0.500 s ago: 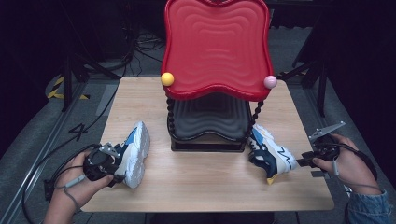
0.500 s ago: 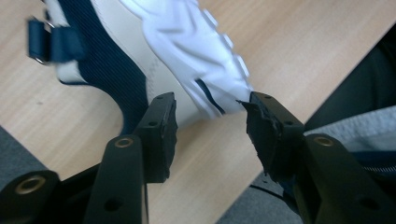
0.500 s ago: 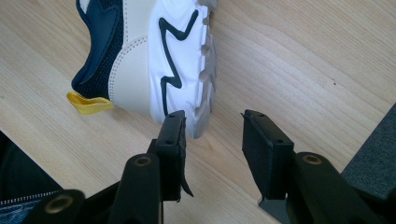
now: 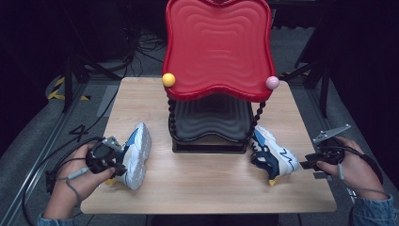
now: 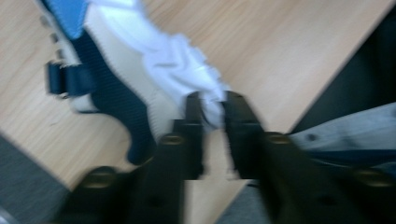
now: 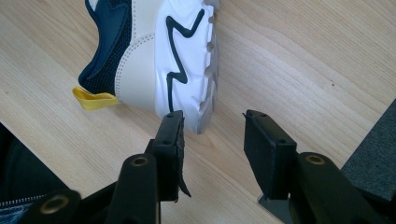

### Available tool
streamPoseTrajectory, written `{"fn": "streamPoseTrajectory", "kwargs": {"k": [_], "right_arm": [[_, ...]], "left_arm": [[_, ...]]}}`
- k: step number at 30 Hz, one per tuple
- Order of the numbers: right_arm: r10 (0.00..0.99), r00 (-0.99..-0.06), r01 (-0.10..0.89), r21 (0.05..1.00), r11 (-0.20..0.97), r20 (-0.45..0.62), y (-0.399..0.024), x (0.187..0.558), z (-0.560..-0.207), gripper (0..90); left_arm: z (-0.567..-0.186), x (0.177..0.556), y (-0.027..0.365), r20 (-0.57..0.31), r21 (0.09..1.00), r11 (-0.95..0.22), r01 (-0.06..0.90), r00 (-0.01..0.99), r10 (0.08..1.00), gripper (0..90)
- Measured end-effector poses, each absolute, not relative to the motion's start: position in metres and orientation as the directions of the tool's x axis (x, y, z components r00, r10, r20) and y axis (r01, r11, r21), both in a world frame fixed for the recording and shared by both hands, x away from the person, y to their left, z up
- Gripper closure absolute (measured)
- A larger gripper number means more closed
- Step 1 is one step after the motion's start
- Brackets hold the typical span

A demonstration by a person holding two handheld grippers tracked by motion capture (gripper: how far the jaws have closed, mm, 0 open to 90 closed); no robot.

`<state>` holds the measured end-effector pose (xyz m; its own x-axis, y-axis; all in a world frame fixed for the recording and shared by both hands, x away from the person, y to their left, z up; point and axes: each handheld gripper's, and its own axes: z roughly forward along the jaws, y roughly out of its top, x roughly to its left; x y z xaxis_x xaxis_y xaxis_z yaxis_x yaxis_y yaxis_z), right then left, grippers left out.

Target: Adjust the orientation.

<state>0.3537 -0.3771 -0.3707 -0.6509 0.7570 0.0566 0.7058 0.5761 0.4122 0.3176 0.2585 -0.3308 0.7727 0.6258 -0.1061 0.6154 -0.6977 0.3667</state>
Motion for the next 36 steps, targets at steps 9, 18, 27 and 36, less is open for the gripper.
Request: {"fn": "streamPoseTrajectory", "kwargs": {"k": [9,18,27,36], "right_arm": [[0.745,-0.664,0.700,0.406,0.588,0.066,-0.376,0.352,-0.373,59.1],[0.753,-0.655,0.712,0.392,0.583,0.069,-0.380,0.348,-0.375,59.5],[0.750,-0.658,0.708,0.393,0.587,0.065,-0.380,0.348,-0.376,59.5],[0.749,-0.659,0.709,0.390,0.588,0.070,-0.380,0.349,-0.377,59.3]], "left_arm": [[-0.331,0.335,0.243,-0.076,0.328,-0.730,0.599,0.787,0.612,90.0],[-0.349,0.357,0.244,-0.106,0.298,-0.719,0.628,0.770,0.629,90.0],[-0.358,0.357,0.239,-0.112,0.298,-0.731,0.614,0.783,0.612,90.0],[-0.362,0.358,0.231,-0.105,0.274,-0.746,0.607,0.790,0.605,90.0]]}}
